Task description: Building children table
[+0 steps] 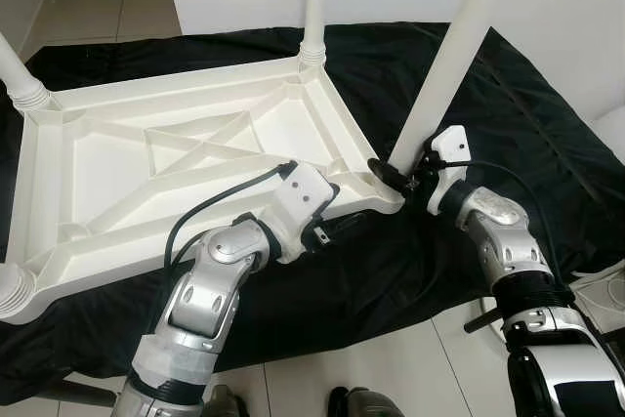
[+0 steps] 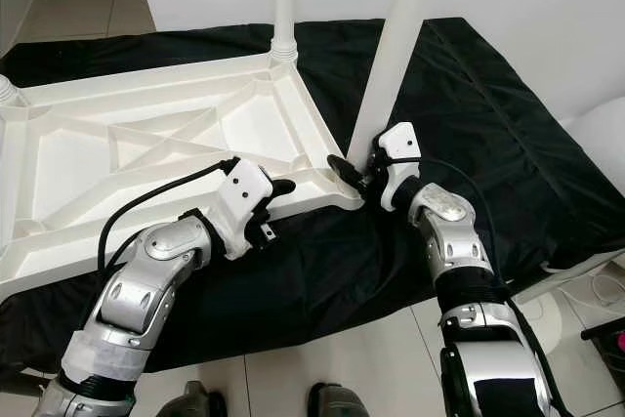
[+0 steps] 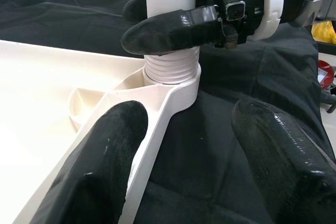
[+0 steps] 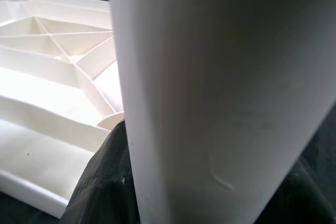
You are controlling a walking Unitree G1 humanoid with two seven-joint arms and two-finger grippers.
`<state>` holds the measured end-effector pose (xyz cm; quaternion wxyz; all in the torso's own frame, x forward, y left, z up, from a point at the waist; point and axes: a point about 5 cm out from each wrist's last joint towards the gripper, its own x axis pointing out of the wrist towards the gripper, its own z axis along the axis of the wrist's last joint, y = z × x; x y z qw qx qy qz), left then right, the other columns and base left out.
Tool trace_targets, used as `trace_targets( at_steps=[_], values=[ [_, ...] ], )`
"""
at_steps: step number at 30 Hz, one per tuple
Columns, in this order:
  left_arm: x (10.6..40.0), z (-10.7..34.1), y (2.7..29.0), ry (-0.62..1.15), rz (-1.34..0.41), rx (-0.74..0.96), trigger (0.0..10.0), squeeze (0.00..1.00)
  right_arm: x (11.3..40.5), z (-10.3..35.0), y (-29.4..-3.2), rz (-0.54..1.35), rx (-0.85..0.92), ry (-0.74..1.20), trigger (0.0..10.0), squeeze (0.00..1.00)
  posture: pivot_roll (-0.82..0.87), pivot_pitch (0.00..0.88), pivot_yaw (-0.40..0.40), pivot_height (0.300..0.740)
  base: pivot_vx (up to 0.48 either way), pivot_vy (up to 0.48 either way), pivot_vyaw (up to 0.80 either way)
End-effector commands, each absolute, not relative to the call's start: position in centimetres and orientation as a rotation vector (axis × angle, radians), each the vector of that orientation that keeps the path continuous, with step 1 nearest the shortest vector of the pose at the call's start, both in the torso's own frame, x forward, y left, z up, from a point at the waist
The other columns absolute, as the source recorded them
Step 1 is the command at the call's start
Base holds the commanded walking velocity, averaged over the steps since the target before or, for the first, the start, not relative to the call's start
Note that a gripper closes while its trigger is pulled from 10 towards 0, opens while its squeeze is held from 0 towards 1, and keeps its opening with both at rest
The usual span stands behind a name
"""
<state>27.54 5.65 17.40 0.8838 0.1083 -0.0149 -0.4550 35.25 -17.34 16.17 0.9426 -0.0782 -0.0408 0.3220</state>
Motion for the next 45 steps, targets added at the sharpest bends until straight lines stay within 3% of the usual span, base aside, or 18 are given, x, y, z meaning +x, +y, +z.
trace_targets(
  at_steps=[1,5,16,35,39,45],
  values=[
    [27.8,17.6,5.8,-0.042,-0.857,0.221,10.0,0.0,35.0,14.0,-17.7,0.613,-0.124,0.025,10.0,0.0,-0.06,0.097,-0.001,0.74,0.0,0.0,0.0],
    [27.9,17.6,5.7,-0.044,-0.861,0.224,10.0,0.0,35.5,13.7,-17.5,0.587,-0.052,0.072,10.0,0.0,-0.06,0.09,0.001,0.74,0.0,0.0,0.0],
    [27.8,17.6,5.8,-0.05,-0.865,0.223,10.0,0.0,35.7,14.0,-16.6,0.538,-0.076,0.054,10.0,0.0,-0.06,0.079,-0.018,0.74,0.0,0.0,0.0],
    [28.6,18.0,6.9,-0.086,-0.82,0.231,10.0,0.0,34.0,13.9,-11.9,-0.061,0.079,0.002,10.0,0.0,-0.05,0.064,-0.058,0.74,0.0,0.0,0.0],
    [28.8,18.1,7.1,-0.092,-0.809,0.234,10.0,0.0,33.4,14.0,-11.0,-0.128,0.109,0.005,10.0,0.0,-0.05,0.064,-0.058,0.74,0.0,0.0,0.0],
    [28.9,18.1,7.4,-0.096,-0.81,0.236,10.0,0.0,33.0,14.5,-10.3,-0.078,0.099,-0.005,10.0,0.0,-0.06,0.061,-0.057,0.74,0.0,0.0,0.0]
  ],
)
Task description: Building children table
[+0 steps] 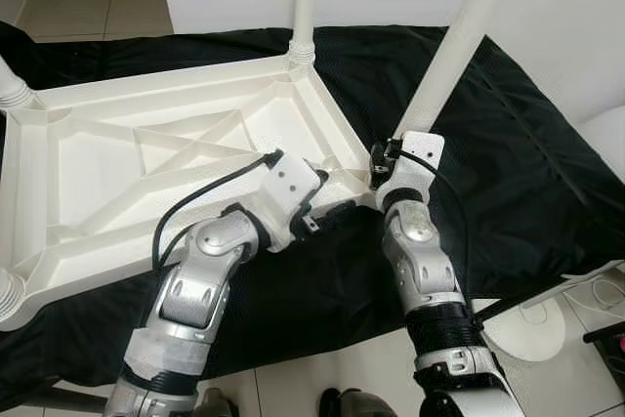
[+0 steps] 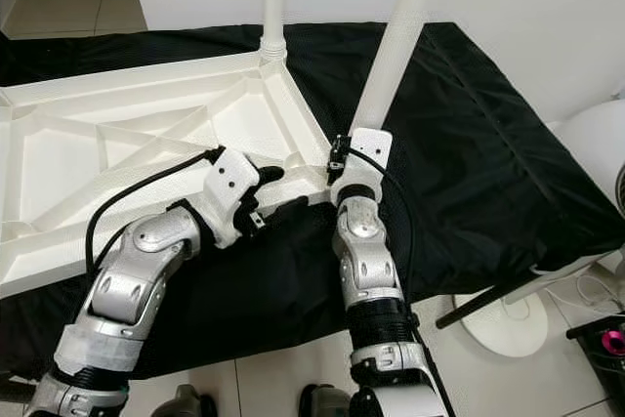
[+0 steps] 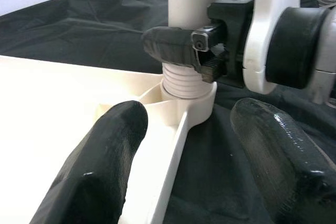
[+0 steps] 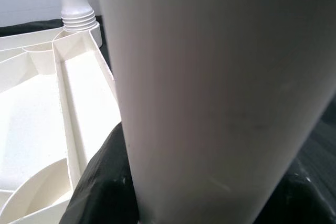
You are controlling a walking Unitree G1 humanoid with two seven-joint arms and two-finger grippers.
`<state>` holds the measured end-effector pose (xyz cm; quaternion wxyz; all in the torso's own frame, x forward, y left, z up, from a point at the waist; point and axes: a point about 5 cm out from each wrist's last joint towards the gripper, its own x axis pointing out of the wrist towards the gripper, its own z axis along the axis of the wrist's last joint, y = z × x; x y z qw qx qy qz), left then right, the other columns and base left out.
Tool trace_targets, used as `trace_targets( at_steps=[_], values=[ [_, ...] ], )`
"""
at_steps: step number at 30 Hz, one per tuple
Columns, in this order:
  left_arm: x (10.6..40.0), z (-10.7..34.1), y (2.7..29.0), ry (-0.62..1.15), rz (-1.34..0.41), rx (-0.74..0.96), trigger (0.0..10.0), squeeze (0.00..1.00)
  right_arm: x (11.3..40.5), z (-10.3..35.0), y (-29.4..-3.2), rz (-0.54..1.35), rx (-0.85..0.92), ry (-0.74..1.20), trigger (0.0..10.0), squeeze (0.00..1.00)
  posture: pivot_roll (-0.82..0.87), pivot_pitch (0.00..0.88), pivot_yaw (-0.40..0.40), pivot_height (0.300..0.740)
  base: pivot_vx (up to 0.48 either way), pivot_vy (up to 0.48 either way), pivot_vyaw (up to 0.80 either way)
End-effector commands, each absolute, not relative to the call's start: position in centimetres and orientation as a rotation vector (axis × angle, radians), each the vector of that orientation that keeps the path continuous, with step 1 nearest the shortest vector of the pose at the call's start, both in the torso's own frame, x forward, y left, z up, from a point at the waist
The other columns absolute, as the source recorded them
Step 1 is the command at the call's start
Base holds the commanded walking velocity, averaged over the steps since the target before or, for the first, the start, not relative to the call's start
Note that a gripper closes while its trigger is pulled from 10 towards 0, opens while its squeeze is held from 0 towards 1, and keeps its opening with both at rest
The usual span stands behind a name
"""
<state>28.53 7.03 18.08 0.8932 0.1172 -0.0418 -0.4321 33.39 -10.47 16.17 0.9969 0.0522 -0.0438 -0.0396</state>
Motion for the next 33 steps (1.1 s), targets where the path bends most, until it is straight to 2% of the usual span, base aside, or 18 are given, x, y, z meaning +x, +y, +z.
trace_targets(
  at_steps=[1,2,3,4,5,10,13,14,20,24,28,30,33],
  values=[
    [28.9,18.1,7.4,-0.096,-0.81,0.236,10.0,0.0,33.0,14.5,-10.3,-0.078,0.099,-0.005,10.0,0.0,-0.06,0.061,-0.057,0.74,0.0,0.0,0.0],
    [29.0,18.1,7.4,-0.097,-0.811,0.237,10.0,0.0,33.0,14.6,-10.5,-0.08,0.106,-0.013,10.0,0.0,-0.06,0.061,-0.059,0.74,0.0,0.0,0.0],
    [29.0,18.2,7.5,-0.098,-0.813,0.235,10.0,0.0,33.0,14.7,-10.8,-0.078,0.109,-0.028,10.0,0.29,-0.06,0.063,-0.059,0.74,0.0,0.0,0.0],
    [29.0,18.2,7.5,-0.098,-0.813,0.235,10.0,0.0,33.0,14.7,-10.8,-0.078,0.109,-0.028,10.0,0.29,-0.06,0.063,-0.059,0.74,0.0,0.0,0.0],
    [29.1,18.2,7.5,-0.099,-0.817,0.23,10.0,0.0,32.9,15.1,-11.0,-0.074,0.115,-0.053,10.0,1.0,-0.06,0.064,-0.059,0.74,0.0,0.0,0.0],
    [29.0,18.2,7.5,-0.095,-0.822,0.223,10.0,0.0,32.7,15.7,-11.3,-0.037,0.102,-0.11,10.0,1.0,-0.06,0.067,-0.059,0.74,0.0,0.0,0.0],
    [28.9,18.1,7.5,-0.093,-0.823,0.223,10.0,0.0,32.5,16.3,-11.6,0.055,0.077,-0.175,10.0,1.0,-0.06,0.071,-0.058,0.74,0.0,0.0,0.0],
    [28.8,18.0,7.2,-0.091,-0.824,0.223,10.0,0.0,32.6,16.2,-12.8,0.135,0.038,-0.186,10.0,0.0,-0.06,0.076,-0.055,0.74,0.0,0.0,0.0],
    [28.7,18.0,6.9,-0.087,-0.827,0.224,10.0,0.0,33.0,16.4,-14.6,0.22,-0.013,-0.183,10.0,0.0,-0.06,0.084,-0.049,0.74,0.0,0.0,0.0],
    [28.7,17.9,6.5,-0.074,-0.827,0.235,10.0,0.0,33.9,16.7,-16.1,0.373,-0.103,-0.161,10.0,0.0,-0.07,0.094,-0.039,0.74,0.0,0.0,0.0],
    [28.8,17.8,6.4,-0.067,-0.827,0.237,10.0,0.0,34.3,16.8,-16.3,0.47,-0.151,-0.143,10.0,0.0,-0.07,0.097,-0.032,0.74,0.0,0.0,0.0],
    [28.8,17.9,6.2,-0.064,-0.828,0.233,10.0,0.0,34.4,16.6,-16.2,0.612,-0.214,-0.121,10.0,0.0,-0.07,0.099,-0.028,0.74,0.0,0.0,0.0],
    [28.9,18.0,6.0,-0.066,-0.829,0.23,10.0,0.0,35.0,16.5,-16.3,0.71,-0.284,-0.082,10.0,0.0,-0.07,0.099,-0.027,0.74,0.0,0.0,0.0]
  ],
)
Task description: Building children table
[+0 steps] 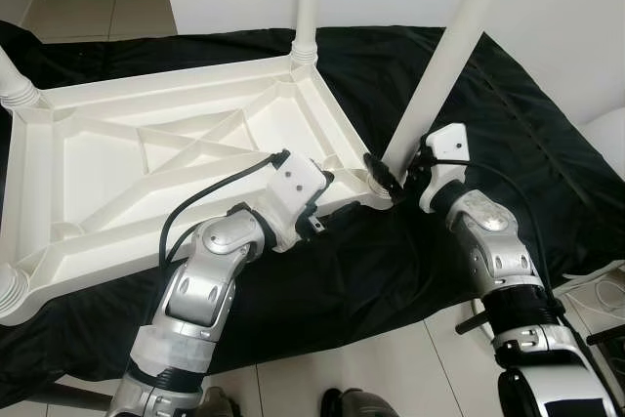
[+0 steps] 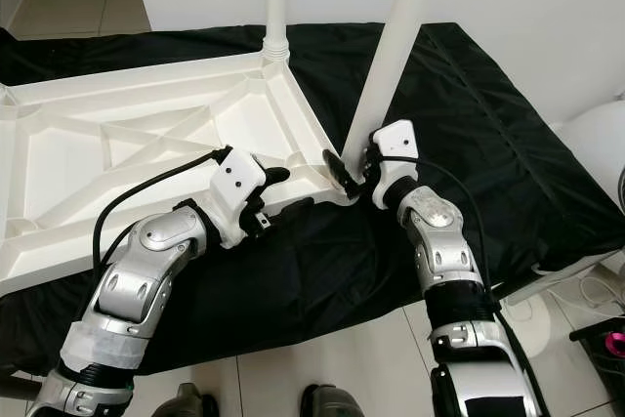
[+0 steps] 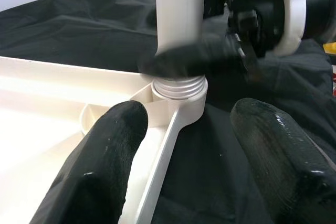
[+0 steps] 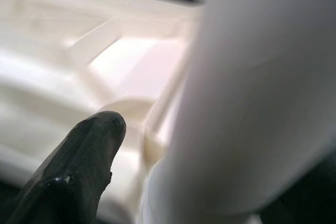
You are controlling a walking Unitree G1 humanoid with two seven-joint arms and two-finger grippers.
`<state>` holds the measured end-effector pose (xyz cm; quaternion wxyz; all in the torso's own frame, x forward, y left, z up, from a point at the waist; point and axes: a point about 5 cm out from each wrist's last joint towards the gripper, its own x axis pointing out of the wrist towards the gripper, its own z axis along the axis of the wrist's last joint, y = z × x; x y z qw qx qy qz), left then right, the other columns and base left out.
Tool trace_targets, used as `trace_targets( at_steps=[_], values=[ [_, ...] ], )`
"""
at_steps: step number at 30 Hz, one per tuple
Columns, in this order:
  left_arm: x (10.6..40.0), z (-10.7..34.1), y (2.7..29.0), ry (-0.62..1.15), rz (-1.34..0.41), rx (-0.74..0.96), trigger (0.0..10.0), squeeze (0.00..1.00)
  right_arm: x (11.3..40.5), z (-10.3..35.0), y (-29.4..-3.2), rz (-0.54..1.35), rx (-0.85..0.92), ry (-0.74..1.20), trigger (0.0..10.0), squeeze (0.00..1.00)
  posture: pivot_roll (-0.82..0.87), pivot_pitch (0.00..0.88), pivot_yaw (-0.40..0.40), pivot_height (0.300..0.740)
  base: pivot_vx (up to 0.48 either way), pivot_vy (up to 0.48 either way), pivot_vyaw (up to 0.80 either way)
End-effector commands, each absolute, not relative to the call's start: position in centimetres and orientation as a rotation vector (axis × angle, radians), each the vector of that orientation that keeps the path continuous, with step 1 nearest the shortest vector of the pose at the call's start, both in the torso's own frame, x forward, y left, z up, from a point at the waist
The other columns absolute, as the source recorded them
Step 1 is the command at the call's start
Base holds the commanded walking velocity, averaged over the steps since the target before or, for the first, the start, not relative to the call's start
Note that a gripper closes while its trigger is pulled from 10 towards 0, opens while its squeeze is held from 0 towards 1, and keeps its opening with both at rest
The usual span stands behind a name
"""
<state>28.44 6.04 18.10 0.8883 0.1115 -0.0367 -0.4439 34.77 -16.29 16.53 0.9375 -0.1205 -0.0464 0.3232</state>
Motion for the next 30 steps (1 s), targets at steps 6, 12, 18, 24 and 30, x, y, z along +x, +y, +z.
trace_targets(
  at_steps=[6,12,18,24,30],
  values=[
    [28.9,18.1,5.9,-0.068,-0.828,0.227,10.0,0.0,35.6,16.5,-16.3,0.759,-0.325,-0.053,7.8,0.0,-0.06,0.094,-0.029,0.74,0.0,0.0,0.0],
    [28.8,18.2,6.0,-0.069,-0.819,0.228,10.0,0.0,36.1,16.1,-17.0,0.755,-0.348,-0.011,0.0,0.0,-0.05,0.093,-0.037,0.74,0.0,0.0,0.0],
    [28.8,18.2,6.1,-0.069,-0.811,0.224,10.0,0.0,35.7,14.9,-17.5,0.777,-0.361,0.031,0.0,0.0,-0.05,0.096,-0.037,0.74,0.0,0.0,0.0],
    [28.9,18.3,6.2,-0.068,-0.81,0.221,10.0,0.0,35.4,13.9,-17.6,0.779,-0.32,0.059,10.0,0.0,-0.06,0.099,-0.031,0.74,0.0,0.0,0.0],
    [28.9,18.3,6.2,-0.066,-0.816,0.222,10.0,0.0,35.4,13.1,-17.7,0.726,-0.161,0.088,10.0,0.0,-0.06,0.102,-0.026,0.74,0.0,0.0,0.0]
  ],
)
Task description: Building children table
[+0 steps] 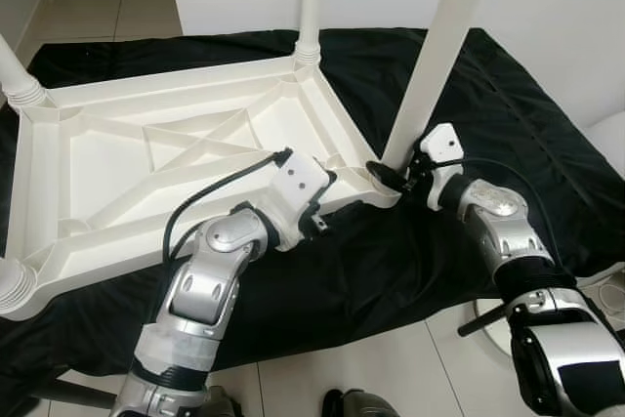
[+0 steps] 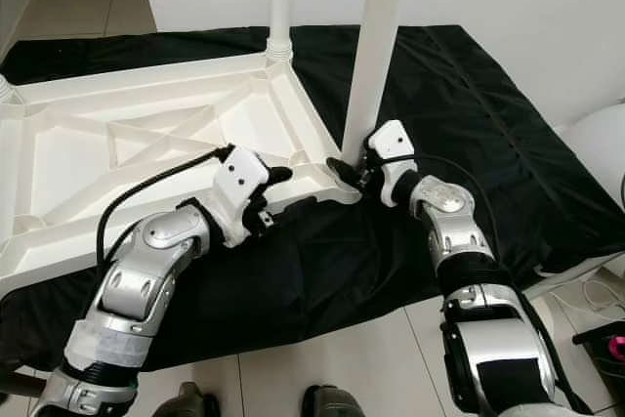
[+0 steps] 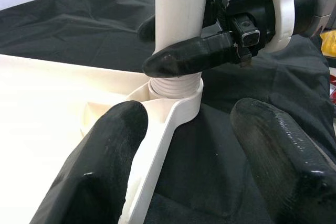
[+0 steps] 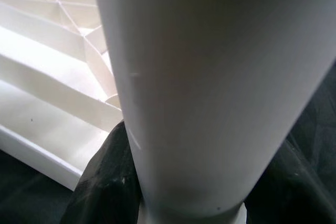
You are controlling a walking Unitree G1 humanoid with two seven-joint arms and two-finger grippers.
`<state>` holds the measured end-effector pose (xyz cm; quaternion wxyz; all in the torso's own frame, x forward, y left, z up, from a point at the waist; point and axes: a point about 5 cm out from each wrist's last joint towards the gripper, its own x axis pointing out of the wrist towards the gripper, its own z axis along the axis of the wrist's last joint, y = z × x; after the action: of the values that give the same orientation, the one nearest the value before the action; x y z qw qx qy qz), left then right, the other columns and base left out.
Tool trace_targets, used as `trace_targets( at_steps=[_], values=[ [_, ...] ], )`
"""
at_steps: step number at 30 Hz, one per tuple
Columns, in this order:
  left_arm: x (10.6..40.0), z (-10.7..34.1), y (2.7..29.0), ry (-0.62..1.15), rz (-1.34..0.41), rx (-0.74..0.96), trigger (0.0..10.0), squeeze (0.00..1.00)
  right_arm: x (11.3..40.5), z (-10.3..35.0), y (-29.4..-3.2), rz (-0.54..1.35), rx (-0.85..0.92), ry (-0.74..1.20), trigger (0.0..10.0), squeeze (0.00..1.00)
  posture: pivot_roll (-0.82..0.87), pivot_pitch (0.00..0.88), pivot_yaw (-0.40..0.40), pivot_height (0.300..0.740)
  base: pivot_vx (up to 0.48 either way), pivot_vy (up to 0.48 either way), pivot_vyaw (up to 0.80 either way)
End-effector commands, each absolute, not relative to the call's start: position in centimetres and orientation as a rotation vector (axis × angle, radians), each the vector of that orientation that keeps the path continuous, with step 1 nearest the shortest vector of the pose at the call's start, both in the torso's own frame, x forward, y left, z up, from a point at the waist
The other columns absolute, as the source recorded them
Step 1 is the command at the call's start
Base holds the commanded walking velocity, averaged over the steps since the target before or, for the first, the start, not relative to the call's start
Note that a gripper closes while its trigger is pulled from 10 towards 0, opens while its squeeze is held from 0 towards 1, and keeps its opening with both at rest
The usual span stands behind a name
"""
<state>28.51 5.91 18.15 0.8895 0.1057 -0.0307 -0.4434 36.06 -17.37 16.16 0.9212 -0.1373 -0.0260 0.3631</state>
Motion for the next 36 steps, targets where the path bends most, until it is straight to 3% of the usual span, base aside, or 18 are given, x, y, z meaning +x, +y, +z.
trace_targets(
  at_steps=[1,8,26,32,36],
  values=[
    [28.9,18.3,6.2,-0.066,-0.816,0.222,10.0,0.0,35.4,13.1,-17.7,0.726,-0.161,0.088,10.0,0.0,-0.06,0.102,-0.026,0.74,0.0,0.0,0.0],
    [28.9,18.4,6.2,-0.064,-0.819,0.223,10.0,0.0,36.0,13.0,-17.6,0.673,-0.02,0.119,10.0,0.0,-0.06,0.105,-0.02,0.74,0.0,0.0,0.0],
    [28.8,18.3,6.6,-0.062,-0.803,0.221,10.0,0.0,36.5,12.8,-15.9,0.554,-0.051,0.103,10.0,0.0,-0.05,0.108,-0.039,0.74,0.0,0.0,0.0],
    [28.7,18.0,6.9,-0.061,-0.796,0.23,10.0,0.0,36.3,12.7,-15.5,0.208,0.065,0.049,10.0,0.0,-0.05,0.103,-0.049,0.74,0.0,0.0,0.0],
    [28.8,18.0,7.0,-0.063,-0.794,0.236,10.0,0.0,35.5,12.7,-14.3,0.108,0.094,0.016,10.0,0.0,-0.05,0.101,-0.052,0.74,0.0,0.0,0.0]
  ],
)
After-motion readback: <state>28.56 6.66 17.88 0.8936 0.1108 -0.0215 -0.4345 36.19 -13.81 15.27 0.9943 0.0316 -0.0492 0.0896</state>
